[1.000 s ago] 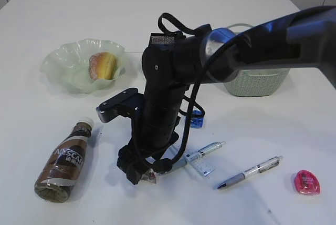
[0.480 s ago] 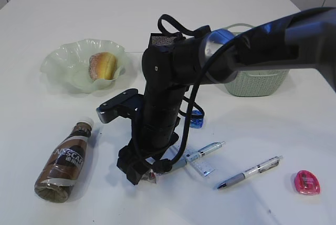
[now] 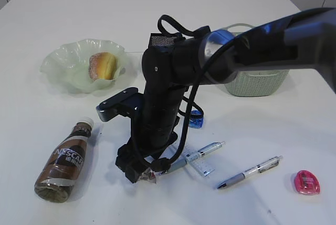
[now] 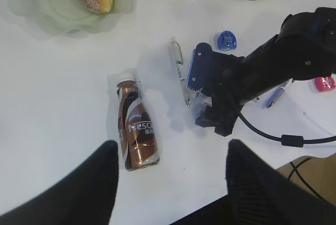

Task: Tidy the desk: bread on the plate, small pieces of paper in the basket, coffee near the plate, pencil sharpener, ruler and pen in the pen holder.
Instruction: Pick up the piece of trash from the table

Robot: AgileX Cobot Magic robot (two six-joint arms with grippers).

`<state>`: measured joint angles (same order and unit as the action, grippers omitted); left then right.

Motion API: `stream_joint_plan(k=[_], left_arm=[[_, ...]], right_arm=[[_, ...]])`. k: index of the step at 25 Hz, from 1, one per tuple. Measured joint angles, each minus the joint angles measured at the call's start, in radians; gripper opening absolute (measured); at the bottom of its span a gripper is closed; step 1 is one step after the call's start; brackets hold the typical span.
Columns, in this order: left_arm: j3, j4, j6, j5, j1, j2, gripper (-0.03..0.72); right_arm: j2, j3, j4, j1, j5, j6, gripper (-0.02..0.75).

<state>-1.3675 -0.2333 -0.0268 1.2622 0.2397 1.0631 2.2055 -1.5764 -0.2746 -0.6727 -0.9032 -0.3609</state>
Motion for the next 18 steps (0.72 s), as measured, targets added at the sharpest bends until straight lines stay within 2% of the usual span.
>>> stream_joint_plan(k=[12, 16, 18], left_arm=[[0.0, 0.006, 0.0, 0.0, 0.0, 0.0, 0.456], [0.0, 0.006, 0.0, 0.0, 0.0, 0.0, 0.456], [0.0, 0.006, 0.0, 0.0, 0.0, 0.0, 0.456]], right_arm=[[0.01, -0.002, -0.006, 0.0, 0.002, 0.012, 0.582], [0.011, -0.002, -0.006, 0.0, 0.002, 0.011, 0.516], [0.012, -0.002, -0.006, 0.0, 0.002, 0.011, 0.458]])
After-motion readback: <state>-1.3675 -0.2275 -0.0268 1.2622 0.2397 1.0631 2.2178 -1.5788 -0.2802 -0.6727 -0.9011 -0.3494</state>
